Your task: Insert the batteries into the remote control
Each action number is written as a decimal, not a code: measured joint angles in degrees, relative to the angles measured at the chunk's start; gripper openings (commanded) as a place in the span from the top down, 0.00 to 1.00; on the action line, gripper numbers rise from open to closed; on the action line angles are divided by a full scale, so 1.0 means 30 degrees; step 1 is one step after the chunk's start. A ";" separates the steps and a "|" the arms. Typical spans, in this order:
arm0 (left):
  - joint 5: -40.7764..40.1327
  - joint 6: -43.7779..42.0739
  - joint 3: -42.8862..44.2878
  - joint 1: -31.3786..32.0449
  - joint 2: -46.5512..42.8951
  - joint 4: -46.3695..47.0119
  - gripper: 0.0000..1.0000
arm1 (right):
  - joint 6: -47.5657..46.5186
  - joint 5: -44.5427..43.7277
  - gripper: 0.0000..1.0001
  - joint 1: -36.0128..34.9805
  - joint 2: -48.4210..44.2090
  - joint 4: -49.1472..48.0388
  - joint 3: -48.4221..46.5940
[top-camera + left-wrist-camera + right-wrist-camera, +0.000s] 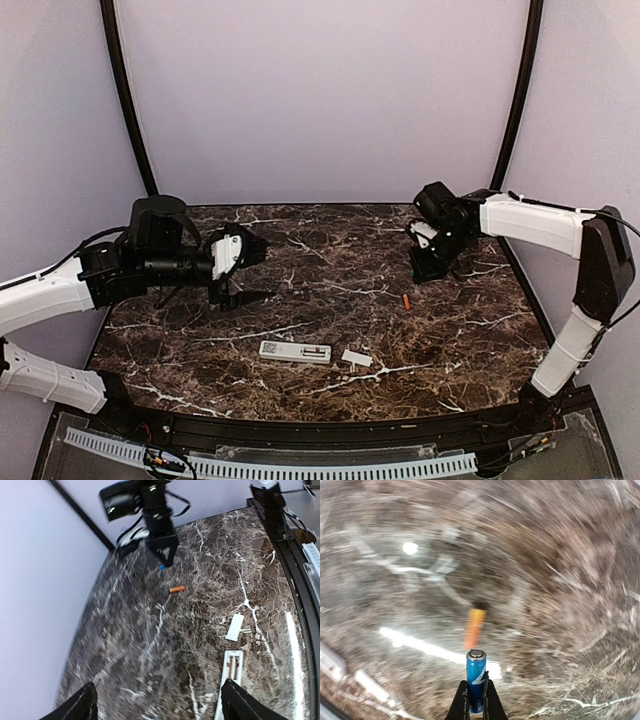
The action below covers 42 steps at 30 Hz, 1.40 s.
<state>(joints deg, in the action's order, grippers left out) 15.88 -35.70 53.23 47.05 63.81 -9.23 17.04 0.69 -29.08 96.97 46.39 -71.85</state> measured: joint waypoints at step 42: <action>-0.3293 -1.5635 -0.3300 0.4146 0.2980 0.6193 0.70 | -0.2295 0.9566 1.00 -0.8976 0.3024 0.1581 -0.8087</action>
<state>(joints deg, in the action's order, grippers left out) 6.00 -82.61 43.33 59.48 72.75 9.34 10.15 29.39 -56.01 106.04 51.13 -96.12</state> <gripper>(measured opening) 0.274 0.044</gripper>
